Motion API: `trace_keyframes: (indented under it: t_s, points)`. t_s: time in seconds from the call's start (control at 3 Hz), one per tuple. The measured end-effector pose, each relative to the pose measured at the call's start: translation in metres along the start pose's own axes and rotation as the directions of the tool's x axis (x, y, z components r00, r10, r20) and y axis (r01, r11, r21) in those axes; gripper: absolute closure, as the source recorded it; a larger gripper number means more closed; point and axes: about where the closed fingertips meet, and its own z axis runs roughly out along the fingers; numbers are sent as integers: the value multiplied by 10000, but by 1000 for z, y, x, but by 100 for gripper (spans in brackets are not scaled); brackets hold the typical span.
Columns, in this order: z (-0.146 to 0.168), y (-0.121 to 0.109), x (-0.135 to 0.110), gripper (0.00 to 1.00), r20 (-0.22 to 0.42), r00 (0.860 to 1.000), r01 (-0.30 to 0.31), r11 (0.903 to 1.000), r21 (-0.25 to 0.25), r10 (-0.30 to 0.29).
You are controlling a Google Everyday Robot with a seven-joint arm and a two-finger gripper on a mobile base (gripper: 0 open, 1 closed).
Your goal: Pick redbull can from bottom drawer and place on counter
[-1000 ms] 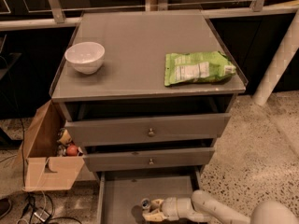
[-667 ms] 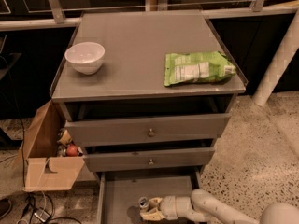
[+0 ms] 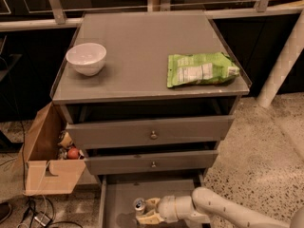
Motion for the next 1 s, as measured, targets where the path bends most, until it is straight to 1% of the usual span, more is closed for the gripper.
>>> trace_keyframes:
  t_s: [0.33,0.67,1.0]
  points:
    - [2,11,-3,100,-73,10000,43,9998,-207,-45]
    - [12,9,-13,100,25,10000,-58,9984,-557,59]
    - [25,15,-55,100,223,9994,295,9942,-1033,-273]
